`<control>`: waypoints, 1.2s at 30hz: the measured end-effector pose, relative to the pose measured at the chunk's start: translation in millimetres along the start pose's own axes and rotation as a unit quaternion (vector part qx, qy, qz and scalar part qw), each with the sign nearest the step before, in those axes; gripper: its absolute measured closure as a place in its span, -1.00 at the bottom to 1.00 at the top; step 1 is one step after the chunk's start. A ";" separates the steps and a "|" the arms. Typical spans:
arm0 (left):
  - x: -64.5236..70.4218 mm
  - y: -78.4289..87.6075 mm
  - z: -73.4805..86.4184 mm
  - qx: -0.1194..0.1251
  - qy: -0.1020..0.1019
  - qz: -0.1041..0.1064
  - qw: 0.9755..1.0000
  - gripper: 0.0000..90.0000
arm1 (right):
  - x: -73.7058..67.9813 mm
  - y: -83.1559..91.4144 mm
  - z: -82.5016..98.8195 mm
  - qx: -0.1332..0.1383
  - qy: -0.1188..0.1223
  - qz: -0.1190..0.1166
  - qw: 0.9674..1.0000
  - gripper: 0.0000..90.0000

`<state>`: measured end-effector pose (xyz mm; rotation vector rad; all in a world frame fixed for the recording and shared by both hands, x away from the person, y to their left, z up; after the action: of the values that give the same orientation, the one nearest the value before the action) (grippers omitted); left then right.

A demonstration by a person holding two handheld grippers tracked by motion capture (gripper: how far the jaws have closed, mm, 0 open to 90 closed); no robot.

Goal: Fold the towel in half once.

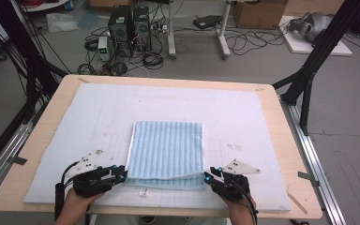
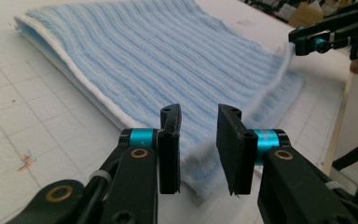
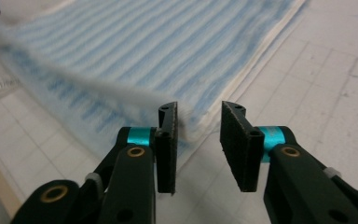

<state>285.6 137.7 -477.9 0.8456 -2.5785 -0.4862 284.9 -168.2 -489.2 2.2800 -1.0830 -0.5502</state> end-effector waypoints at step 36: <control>10.2 -8.9 -0.4 -0.054 -0.023 -0.003 0.998 0.91 | -34.8 -16.7 -5.7 -0.051 0.084 -0.088 0.991 0.95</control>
<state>282.5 124.5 -478.9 0.8152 -2.5645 -0.6474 277.1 -130.1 -491.1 2.2985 -0.7607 -0.4614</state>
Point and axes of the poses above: each handheld gripper's, and its own axes: y roughly backward along the jaws, z roughly out of its underside, x roughly to its right, the point moved 10 cm from there along -y, roughly forward along the jaws, and after that the axes turned 5 degrees about -x, right-handed, at the moved point
